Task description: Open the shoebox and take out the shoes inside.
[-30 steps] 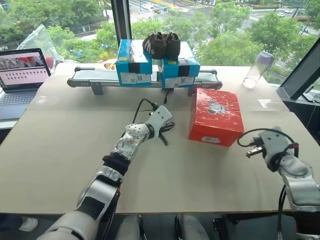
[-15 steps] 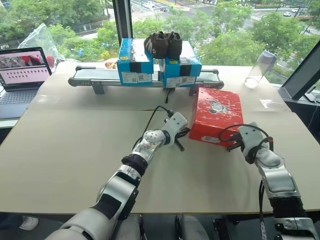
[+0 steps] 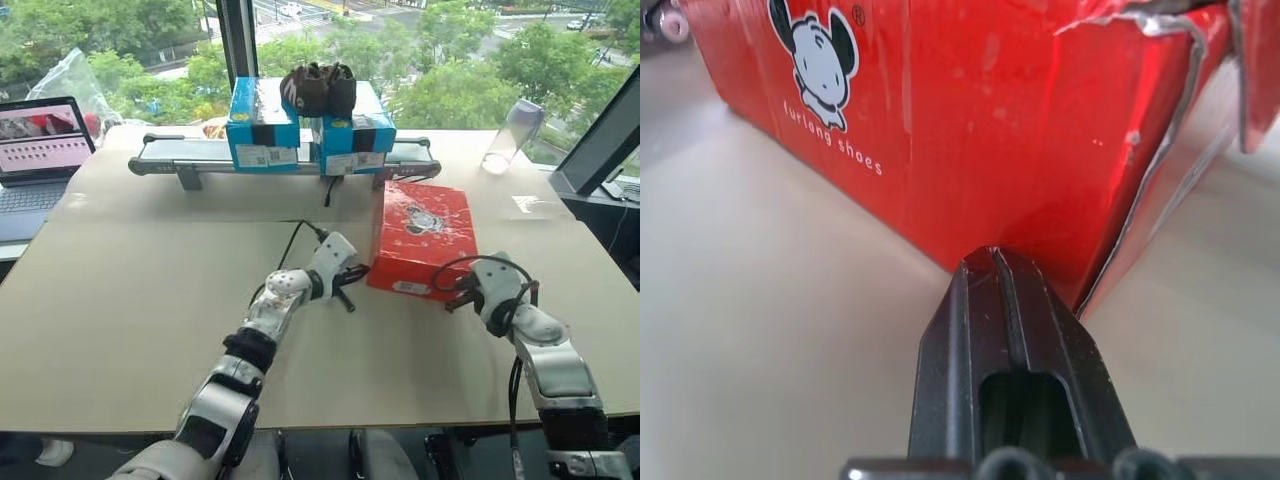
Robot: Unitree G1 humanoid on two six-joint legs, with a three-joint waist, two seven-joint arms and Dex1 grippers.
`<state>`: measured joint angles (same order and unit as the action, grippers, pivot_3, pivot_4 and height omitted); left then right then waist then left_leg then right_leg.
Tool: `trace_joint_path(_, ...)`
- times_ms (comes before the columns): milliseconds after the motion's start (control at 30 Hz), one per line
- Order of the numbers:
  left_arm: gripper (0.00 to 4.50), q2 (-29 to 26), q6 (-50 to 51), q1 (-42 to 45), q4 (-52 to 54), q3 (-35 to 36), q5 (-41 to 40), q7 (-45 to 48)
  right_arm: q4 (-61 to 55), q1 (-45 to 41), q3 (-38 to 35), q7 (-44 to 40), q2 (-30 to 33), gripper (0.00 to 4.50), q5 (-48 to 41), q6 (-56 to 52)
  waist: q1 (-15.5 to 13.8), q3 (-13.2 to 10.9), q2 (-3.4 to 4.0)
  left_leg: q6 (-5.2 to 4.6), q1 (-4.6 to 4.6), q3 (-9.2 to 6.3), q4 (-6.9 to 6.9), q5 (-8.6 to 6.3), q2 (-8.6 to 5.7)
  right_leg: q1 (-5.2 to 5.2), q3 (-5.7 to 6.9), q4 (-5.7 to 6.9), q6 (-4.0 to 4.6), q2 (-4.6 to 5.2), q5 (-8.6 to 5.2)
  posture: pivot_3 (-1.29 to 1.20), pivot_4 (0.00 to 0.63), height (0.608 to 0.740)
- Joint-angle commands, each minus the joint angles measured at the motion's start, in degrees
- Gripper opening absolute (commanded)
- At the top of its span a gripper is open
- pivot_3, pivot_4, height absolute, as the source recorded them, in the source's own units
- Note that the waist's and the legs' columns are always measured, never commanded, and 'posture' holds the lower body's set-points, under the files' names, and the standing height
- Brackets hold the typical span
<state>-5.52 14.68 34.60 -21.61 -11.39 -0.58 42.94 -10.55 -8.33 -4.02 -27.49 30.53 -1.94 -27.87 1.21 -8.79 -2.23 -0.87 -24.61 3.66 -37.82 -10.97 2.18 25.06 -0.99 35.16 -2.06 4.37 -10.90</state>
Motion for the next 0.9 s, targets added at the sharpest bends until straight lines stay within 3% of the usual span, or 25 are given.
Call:
trace_joint_path(33, 0.0, -4.85, 10.56, -7.3, 19.31, -0.2, -4.23, 3.24, -14.78, 3.36, 5.14, -4.85, -0.46, 0.03, -5.45, -6.26, 0.12, 0.01, 0.02, 0.0, 0.06, 0.0, 0.0, 0.0, 0.05, -0.02, 0.0, 0.02, 0.04, -0.03, 0.0, 0.0, 0.15, 0.74)
trace_joint_path(167, 0.0, -11.3, 19.63, -13.23, 31.44, 2.94, -7.16, 2.6, -21.33, 6.15, 4.55, -5.29, 0.26, 0.03, -7.53, -11.84, -0.02, 0.02, 0.04, 0.02, 0.24, 0.0, 0.0, 0.0, 0.32, -0.04, 0.03, 0.14, 0.44, -0.09, -0.17, 0.0, 0.15, 0.74)
trace_joint_path(367, 0.0, -13.06, 28.52, -14.59, 39.19, 7.28, -11.44, -0.97, -23.39, 7.14, 1.71, -5.44, 1.53, 0.03, -9.43, -15.64, -0.91, 0.01, 0.02, 0.03, 0.26, 0.06, -0.02, 0.01, 0.32, -0.06, 0.07, 0.15, 0.65, 0.05, -0.25, 0.0, 0.15, 0.74)
trace_joint_path(600, 0.0, -19.01, 23.93, -14.4, 33.31, 10.53, -9.93, -2.68, -13.94, 14.02, -4.46, -8.5, 10.51, 0.03, -7.31, -9.91, -1.05, 0.01, 0.03, -0.02, 0.29, 0.18, -0.02, 0.04, 0.21, -0.09, 0.11, 0.11, 0.67, 0.0, -0.25, 0.0, 0.15, 0.74)
trace_joint_path(733, 0.0, -23.32, 21.24, -14.97, 31.58, 13.68, -10.43, -2.03, -9.21, 13.61, -10.17, -10.81, 12.96, 0.03, -9.92, -5.98, -1.08, 0.01, 0.02, -0.02, 0.24, 0.19, -0.02, 0.04, 0.24, -0.09, 0.12, 0.02, 0.7, -0.02, -0.28, 0.0, 0.15, 0.74)
trace_joint_path(800, 0.49, -24.83, 20.15, -15.15, 30.67, 15.77, -11.78, -1.32, -8.44, 12.22, -12.93, -12.49, 12.82, 0.0, -12.51, -4.22, -1.03, 0.0, 0.01, -0.02, 0.23, 0.2, -0.02, 0.04, 0.24, -0.08, 0.11, 0.01, 0.7, -0.02, -0.27, 0.0, 0.15, 0.74)
trace_joint_path(833, 0.65, -25.46, 19.64, -15.31, 30.62, 16.59, -12.51, -0.72, -8.53, 11.34, -14.21, -13.15, 12.33, 0.28, -14.29, -4.16, -0.97, 0.0, 0.01, -0.02, 0.22, 0.21, -0.02, 0.04, 0.25, -0.05, 0.11, 0.01, 0.7, -0.02, -0.27, 0.0, 0.15, 0.74)
trace_joint_path(900, 1.46, -26.44, 18.83, -15.71, 31.15, 18.16, -14.51, 0.88, -8.96, 10.16, -15.56, -14.6, 12.0, 0.85, -16.86, -3.79, -0.86, 0.0, 0.01, -0.02, 0.23, 0.21, -0.02, 0.04, 0.29, -0.05, 0.11, 0.03, 0.69, -0.04, -0.27, 0.0, 0.15, 0.74)
